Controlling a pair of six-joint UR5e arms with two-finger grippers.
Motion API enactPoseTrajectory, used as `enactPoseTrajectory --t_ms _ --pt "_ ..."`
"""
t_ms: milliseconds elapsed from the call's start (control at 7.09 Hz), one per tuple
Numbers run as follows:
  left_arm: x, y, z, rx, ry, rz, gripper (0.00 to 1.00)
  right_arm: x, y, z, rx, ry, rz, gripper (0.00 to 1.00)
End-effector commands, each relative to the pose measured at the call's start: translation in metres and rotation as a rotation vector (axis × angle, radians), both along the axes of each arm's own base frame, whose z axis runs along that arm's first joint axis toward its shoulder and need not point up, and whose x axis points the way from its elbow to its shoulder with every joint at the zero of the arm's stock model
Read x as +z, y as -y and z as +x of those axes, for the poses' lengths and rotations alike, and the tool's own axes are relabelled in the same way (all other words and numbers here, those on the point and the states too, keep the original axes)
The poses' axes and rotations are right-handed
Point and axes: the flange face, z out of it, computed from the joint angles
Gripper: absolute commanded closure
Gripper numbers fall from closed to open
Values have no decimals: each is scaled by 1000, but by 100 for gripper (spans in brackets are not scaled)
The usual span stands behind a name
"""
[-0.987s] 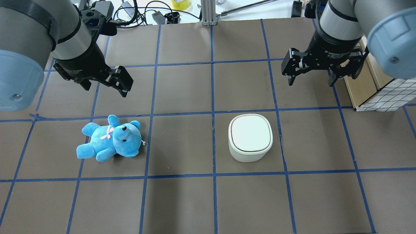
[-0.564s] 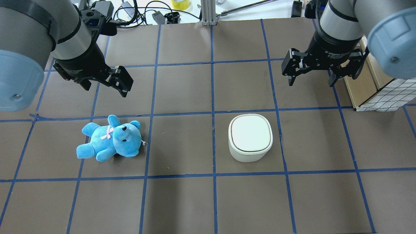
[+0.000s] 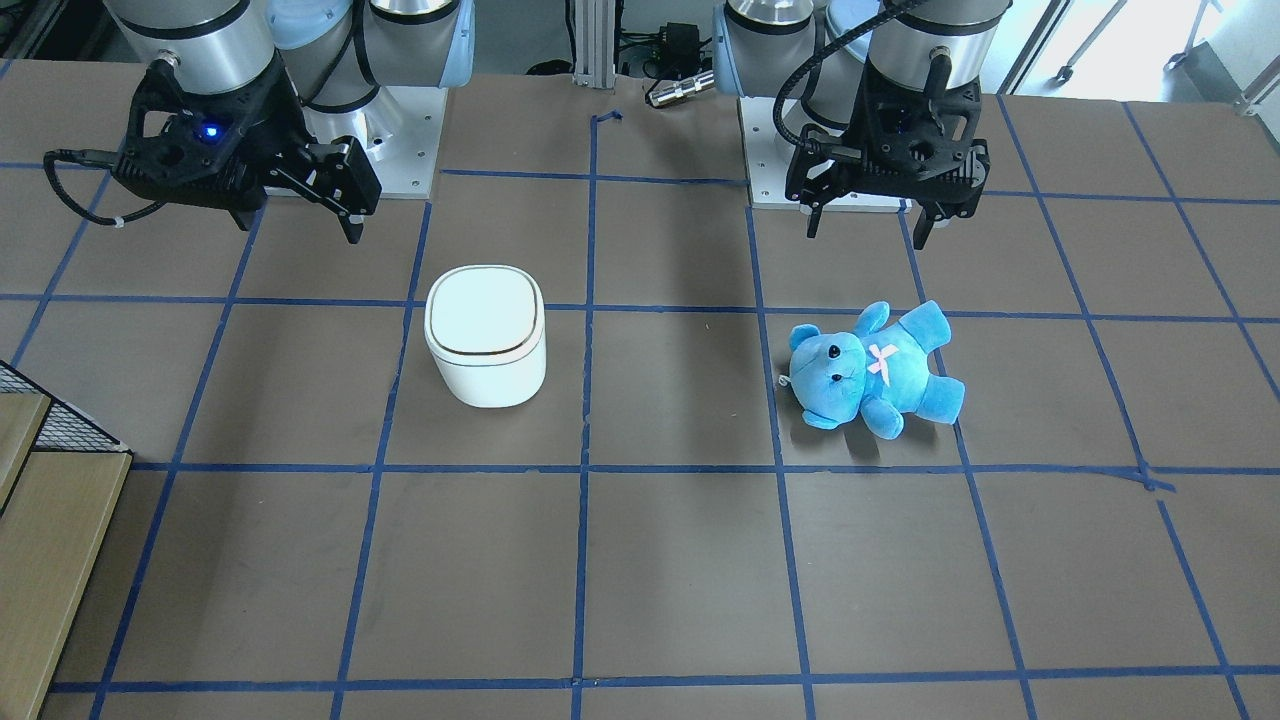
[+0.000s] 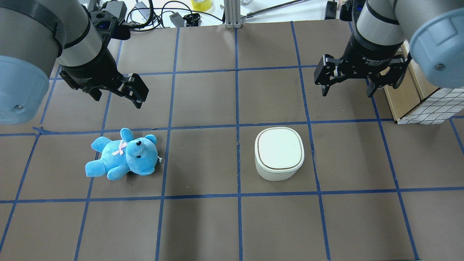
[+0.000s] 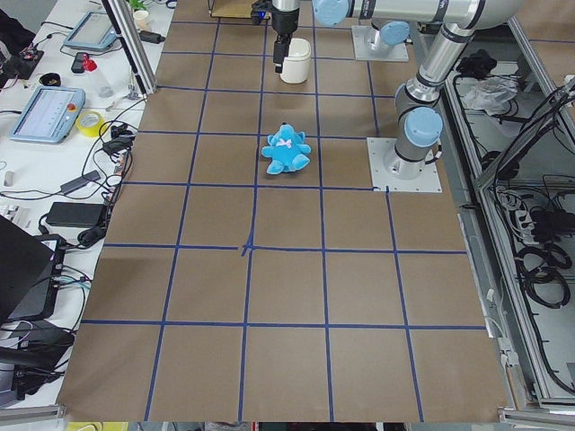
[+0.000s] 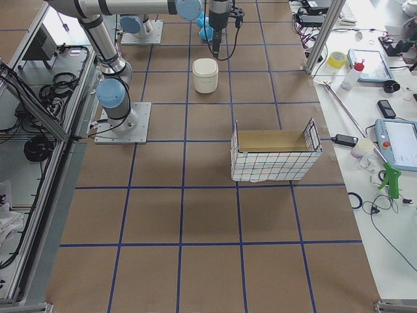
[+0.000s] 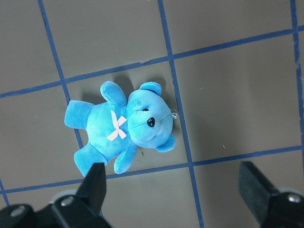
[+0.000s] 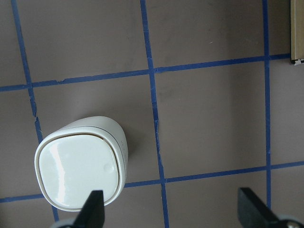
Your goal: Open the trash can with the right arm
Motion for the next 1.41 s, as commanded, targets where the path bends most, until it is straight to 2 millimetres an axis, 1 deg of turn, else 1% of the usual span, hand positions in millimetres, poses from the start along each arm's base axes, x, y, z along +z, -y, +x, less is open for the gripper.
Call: enactPoseTrajectory --t_ms 0,705,846,987,1128,1269 --pt "0 0 0 0 0 0 0 -1 -1 1 1 -1 5 0" --pt "0 0 0 0 0 0 0 -5 -2 5 8 13 9 0" --pt "0 0 0 0 0 0 0 -7 -3 6 8 15 13 3" --pt "0 0 0 0 0 0 0 -14 -5 7 1 17 25 11" --pt "0 0 0 0 0 0 0 -20 -7 7 2 17 38 14" --pt "0 0 0 0 0 0 0 -21 -6 8 3 18 41 20"
